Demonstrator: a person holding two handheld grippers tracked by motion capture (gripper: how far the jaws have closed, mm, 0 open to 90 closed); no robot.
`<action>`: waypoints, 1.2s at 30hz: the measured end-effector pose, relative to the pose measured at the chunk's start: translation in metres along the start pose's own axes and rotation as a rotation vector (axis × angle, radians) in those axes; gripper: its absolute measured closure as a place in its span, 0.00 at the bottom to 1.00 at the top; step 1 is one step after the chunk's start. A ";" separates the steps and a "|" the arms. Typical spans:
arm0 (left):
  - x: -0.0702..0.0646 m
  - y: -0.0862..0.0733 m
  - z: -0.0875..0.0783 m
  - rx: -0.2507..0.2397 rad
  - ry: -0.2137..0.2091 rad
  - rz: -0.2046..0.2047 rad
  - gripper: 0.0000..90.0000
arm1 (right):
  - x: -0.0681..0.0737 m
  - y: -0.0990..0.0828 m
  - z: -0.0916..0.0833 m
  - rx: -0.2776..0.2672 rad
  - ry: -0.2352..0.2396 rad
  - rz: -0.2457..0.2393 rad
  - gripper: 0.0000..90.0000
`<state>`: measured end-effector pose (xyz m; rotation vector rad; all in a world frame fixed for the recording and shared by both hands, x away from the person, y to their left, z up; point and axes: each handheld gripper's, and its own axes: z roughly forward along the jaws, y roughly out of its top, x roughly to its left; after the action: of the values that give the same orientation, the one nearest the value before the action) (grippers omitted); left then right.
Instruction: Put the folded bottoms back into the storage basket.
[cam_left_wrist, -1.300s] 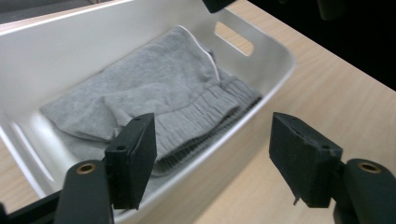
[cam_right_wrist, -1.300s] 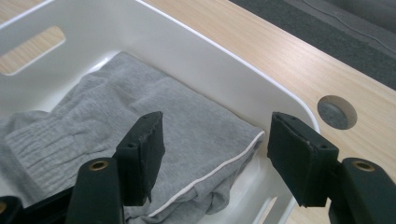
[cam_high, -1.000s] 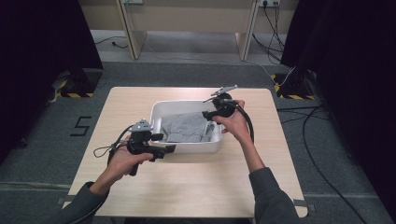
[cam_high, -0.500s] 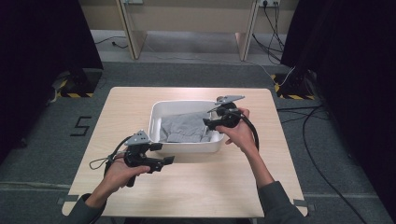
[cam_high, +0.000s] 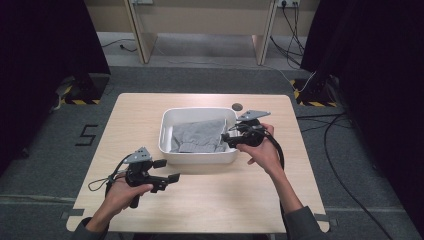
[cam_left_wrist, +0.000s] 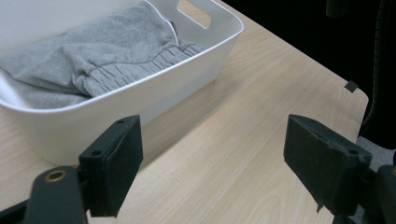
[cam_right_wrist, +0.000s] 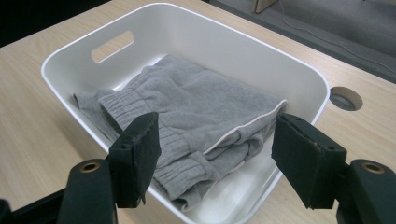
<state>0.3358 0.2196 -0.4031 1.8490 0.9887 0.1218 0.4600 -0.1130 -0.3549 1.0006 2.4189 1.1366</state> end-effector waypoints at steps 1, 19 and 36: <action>0.000 -0.002 0.001 -0.002 -0.006 -0.004 0.21 | 0.001 -0.002 -0.002 -0.007 0.000 0.002 0.37; 0.003 -0.028 0.003 0.019 0.006 0.003 0.19 | 0.007 -0.037 -0.032 -0.055 -0.030 -0.003 0.37; 0.016 -0.049 0.007 0.040 0.059 0.001 0.20 | 0.014 -0.078 -0.047 -0.111 -0.064 0.012 0.36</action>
<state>0.3217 0.2343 -0.4516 1.8917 1.0375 0.1589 0.3894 -0.1642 -0.3832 1.0026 2.2765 1.2093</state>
